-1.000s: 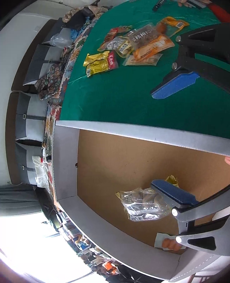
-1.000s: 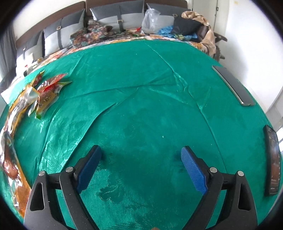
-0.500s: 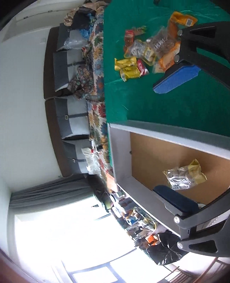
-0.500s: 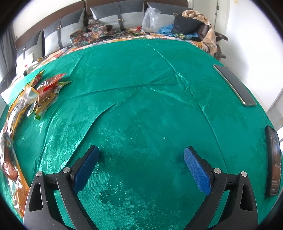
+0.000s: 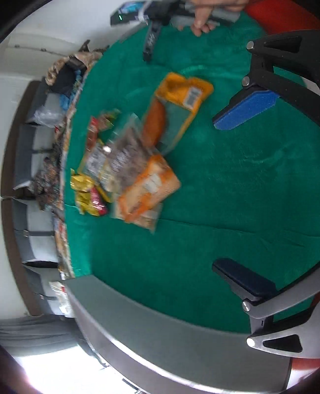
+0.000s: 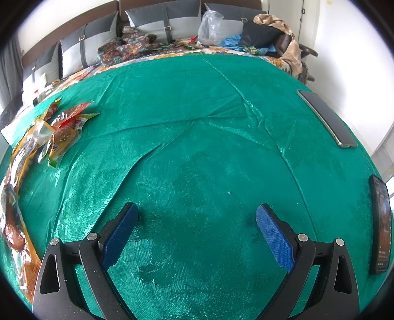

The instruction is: Organize snacks

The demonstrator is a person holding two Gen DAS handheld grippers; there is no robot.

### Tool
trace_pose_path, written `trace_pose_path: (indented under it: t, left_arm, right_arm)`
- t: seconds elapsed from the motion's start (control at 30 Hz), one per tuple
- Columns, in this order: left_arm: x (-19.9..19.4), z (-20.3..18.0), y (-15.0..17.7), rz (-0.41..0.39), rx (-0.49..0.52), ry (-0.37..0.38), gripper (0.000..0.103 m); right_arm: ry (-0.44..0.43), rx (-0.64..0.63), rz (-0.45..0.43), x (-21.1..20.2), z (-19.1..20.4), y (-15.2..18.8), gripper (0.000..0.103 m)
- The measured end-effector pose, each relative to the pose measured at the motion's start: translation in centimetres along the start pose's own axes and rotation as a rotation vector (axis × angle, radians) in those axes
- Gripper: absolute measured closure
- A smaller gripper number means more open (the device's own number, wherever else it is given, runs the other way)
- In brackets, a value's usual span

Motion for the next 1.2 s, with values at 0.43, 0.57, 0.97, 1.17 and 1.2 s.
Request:
trace_pose_path:
  t: [0.43,0.57,0.97,1.17,1.2]
  left_arm:
    - [3.4,1.1,2.1,-0.028,0.01,-0.001,0.0]
    - [3.4,1.3,2.2,-0.047,0.02,0.01,0.0]
    - [3.3,1.3,2.5,-0.076,0.024,0.017,0.0]
    - [3.2,1.3,2.5,-0.065,0.02,0.014,0.0]
    - [3.2,1.3,2.4,-0.057,0.018,0.011,0.0]
  right_arm:
    - [-0.003,0.001,-0.001,0.1,0.1,0.0,0.004]
    - [-0.003,0.001,-0.001,0.1,0.1,0.0,0.004]
    - [-0.003,0.001,-0.001,0.1,0.1,0.0,0.004]
    - [-0.003,0.001,-0.001,0.1,0.1,0.0,0.004]
    - [-0.003,0.001,-0.001,0.1,0.1,0.0,0.004]
Point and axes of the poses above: each gripper's, at about its wrist camera, not at the fingertips, and x roughly the way its jaws point, z to its left, y to its underside, the point moved 1 cm from there along x, roughly the way its jaws point, and after that the axes turned 13 degrees about -x, right-handed, at the moved point
